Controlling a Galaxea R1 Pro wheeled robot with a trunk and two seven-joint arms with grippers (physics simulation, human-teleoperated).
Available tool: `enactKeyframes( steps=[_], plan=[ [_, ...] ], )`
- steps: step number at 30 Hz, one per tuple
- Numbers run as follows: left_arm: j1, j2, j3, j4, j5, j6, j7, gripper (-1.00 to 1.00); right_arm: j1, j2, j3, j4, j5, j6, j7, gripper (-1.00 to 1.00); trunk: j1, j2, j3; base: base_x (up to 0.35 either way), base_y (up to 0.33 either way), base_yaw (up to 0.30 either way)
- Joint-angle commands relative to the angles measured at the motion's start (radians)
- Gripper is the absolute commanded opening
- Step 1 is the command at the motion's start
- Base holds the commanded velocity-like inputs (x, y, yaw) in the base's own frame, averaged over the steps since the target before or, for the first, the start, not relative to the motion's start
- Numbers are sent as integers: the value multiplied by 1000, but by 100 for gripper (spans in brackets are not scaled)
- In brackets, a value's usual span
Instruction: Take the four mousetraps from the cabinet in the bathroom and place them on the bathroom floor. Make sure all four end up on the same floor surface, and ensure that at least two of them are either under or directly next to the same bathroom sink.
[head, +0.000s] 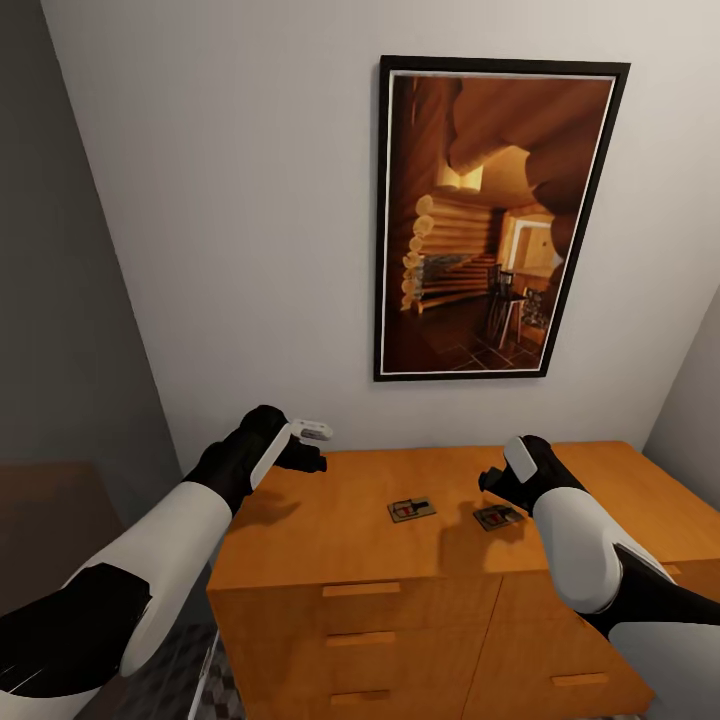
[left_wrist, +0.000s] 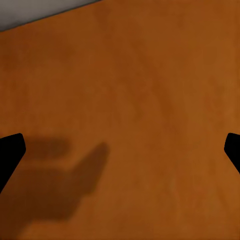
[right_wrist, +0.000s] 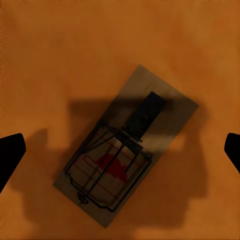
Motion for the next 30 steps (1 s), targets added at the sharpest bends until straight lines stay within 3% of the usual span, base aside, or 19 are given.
enactKeyframes(
  steps=[1, 30],
  plan=[
    [-1, 1, -2, -1, -1, 3, -2, 100, -1, 1, -3, -2, -6, 1, -7, 100, 0, -1, -2, 0, 0, 0],
    [-1, 1, -2, -1, 0, 3, -2, 100, -1, 7, 4, 12, -1, -121, -37, 100, 0, -1, -2, 0, 0, 0]
  ],
)
